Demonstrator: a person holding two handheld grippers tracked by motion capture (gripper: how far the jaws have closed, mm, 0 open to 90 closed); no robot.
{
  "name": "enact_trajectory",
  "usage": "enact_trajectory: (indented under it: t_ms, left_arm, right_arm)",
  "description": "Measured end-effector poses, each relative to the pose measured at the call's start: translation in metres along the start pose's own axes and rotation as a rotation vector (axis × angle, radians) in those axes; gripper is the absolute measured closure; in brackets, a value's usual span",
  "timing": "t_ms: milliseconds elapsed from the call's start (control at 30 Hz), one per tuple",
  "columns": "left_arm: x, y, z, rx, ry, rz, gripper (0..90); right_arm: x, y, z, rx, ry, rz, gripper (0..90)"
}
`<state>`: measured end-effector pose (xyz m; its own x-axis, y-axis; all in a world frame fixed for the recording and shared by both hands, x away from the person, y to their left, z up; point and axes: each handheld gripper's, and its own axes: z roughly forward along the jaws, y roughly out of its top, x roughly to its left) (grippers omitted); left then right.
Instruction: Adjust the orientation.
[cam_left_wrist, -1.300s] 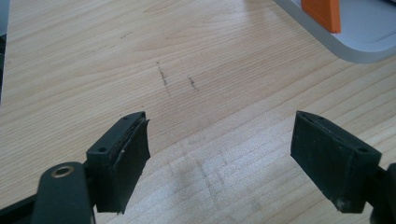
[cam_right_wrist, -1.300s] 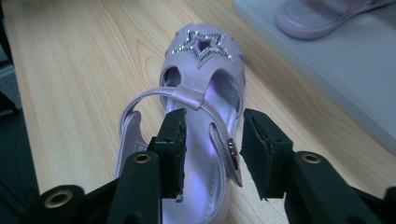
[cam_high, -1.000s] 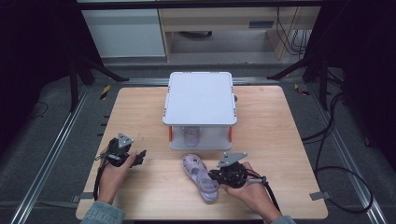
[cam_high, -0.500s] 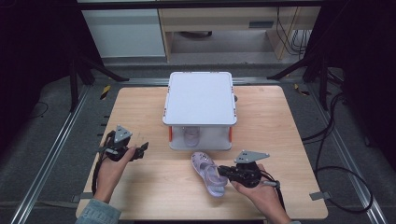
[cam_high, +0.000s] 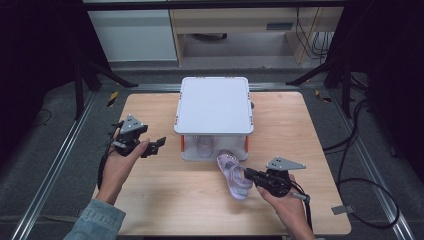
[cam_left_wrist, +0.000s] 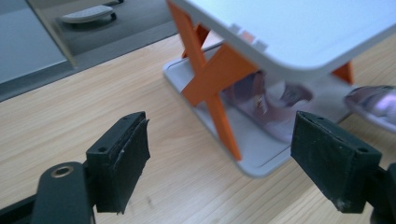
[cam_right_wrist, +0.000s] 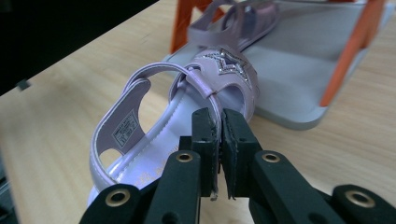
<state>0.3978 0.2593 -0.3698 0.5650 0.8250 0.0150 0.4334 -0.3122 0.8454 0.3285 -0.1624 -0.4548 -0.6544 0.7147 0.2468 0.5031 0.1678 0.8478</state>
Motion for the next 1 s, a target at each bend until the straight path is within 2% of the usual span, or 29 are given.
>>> enact_trajectory:
  t_ms: [100,167,200,233,333,367,433,500,533,567,633,667,733,833,1000]
  left_arm:
    - [-0.001,0.008,0.001,-0.007,-0.012,0.001,18.4]
    - [-0.004,0.022,0.003,-0.024,-0.029,-0.005,19.9]
    - [-0.004,0.022,0.003,-0.024,-0.029,-0.005,20.5]
    - [-0.006,0.029,0.005,-0.024,-0.039,-0.004,20.8]
    - [-0.009,0.035,0.008,-0.027,-0.038,0.001,23.1]
    - [-0.012,0.04,0.011,-0.03,-0.05,-0.005,27.3]
    - [-0.013,0.043,0.013,-0.031,-0.054,-0.003,28.9]
    - [-0.017,0.048,0.015,-0.031,-0.052,0.006,39.1]
    - [-0.019,0.05,0.017,-0.033,-0.05,0.004,39.1]
    - [-0.021,0.054,0.019,-0.038,-0.068,-0.01,48.2]
    - [-0.022,0.056,0.02,-0.037,-0.07,-0.009,54.9]
    - [-0.024,0.058,0.022,-0.032,-0.076,0.0,54.9]
    - [-0.027,0.061,0.026,-0.025,-0.089,0.003,65.3]
    - [-0.032,0.065,0.035,-0.009,-0.097,0.024,71.5]
    - [-0.035,0.065,0.044,0.008,-0.104,0.022,75.8]
  right_arm:
    - [-0.002,0.002,0.002,-0.019,-0.022,0.017,84.5]
    - [-0.005,0.005,0.007,-0.046,-0.051,0.039,84.5]
    - [-0.006,0.006,0.009,-0.054,-0.063,0.045,84.5]
    - [-0.007,0.007,0.011,-0.062,-0.071,0.058,84.5]
    - [-0.009,0.009,0.016,-0.072,-0.094,0.075,84.5]
    - [-0.01,0.01,0.022,-0.082,-0.11,0.094,84.5]
    - [-0.011,0.011,0.024,-0.086,-0.116,0.102,84.5]
    - [-0.012,0.013,0.031,-0.107,-0.129,0.128,84.6]
    - [-0.012,0.013,0.031,-0.107,-0.129,0.128,84.6]
    - [-0.013,0.014,0.036,-0.116,-0.133,0.144,84.5]
    - [-0.014,0.014,0.038,-0.119,-0.134,0.153,84.5]
    - [-0.014,0.014,0.04,-0.123,-0.134,0.163,84.5]
    - [-0.016,0.014,0.046,-0.134,-0.14,0.186,84.6]
    - [-0.018,0.014,0.051,-0.144,-0.156,0.192,84.6]
    - [-0.022,0.015,0.06,-0.141,-0.19,0.191,84.6]
